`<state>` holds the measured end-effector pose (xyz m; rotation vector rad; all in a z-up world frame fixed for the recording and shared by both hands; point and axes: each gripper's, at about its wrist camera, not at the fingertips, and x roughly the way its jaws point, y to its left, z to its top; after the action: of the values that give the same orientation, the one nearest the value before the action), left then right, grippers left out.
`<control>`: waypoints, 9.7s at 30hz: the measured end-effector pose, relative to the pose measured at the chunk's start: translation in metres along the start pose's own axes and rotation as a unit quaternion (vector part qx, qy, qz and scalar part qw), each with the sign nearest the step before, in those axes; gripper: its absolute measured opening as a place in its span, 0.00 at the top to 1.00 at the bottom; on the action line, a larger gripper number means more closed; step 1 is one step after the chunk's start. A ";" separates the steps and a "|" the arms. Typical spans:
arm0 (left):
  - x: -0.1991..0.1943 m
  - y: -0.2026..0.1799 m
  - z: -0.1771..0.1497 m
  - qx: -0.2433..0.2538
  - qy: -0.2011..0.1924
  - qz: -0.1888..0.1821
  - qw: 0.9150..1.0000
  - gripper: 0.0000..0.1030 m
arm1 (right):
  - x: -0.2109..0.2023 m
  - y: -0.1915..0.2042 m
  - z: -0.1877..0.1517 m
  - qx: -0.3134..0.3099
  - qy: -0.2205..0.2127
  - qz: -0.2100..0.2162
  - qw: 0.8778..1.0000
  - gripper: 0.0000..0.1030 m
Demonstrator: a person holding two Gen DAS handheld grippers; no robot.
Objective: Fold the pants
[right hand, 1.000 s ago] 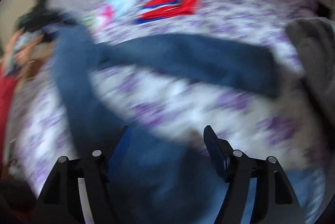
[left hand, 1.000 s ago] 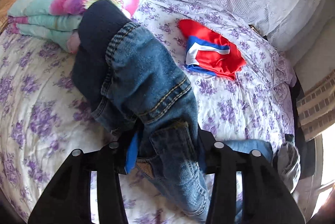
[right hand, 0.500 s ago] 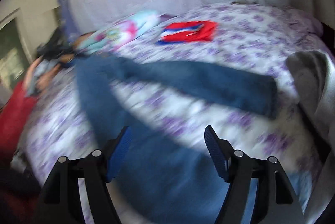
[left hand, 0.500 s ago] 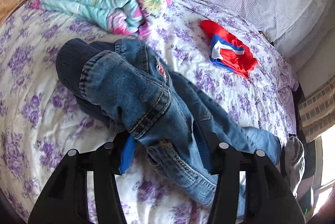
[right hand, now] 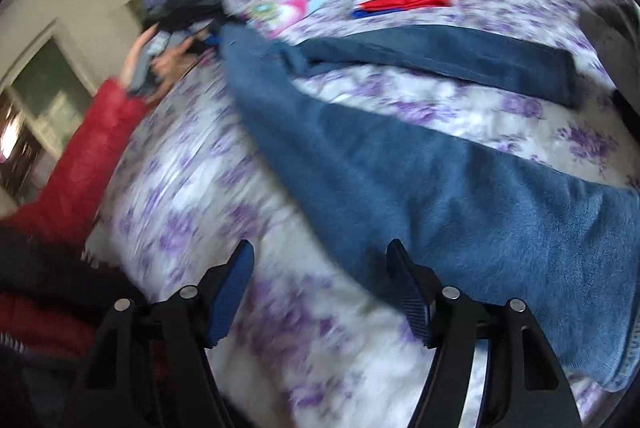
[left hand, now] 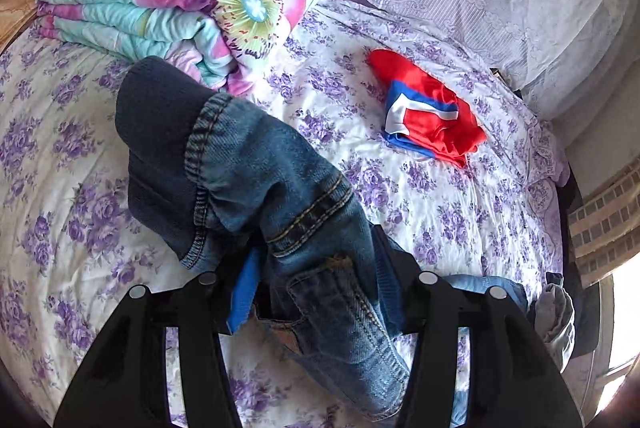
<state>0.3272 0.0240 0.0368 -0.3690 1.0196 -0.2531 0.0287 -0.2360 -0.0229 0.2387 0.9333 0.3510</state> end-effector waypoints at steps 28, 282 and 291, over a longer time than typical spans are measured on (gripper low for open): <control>0.019 -0.006 0.014 0.027 0.048 0.021 0.998 0.41 | -0.050 -0.092 0.080 0.193 -0.183 0.035 0.963 0.92; -0.033 0.172 -0.094 -0.072 -0.100 0.078 0.989 0.08 | 0.102 -0.096 0.170 0.152 -0.013 -0.109 0.982 0.95; -0.036 0.187 -0.097 -0.112 -0.112 0.021 0.987 0.08 | 0.122 0.018 0.169 0.028 -0.004 0.003 1.000 0.45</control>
<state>0.2318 0.1906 -0.0580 -0.5661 0.8349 -0.0561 0.2294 -0.1798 -0.0098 0.2939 0.9359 0.3290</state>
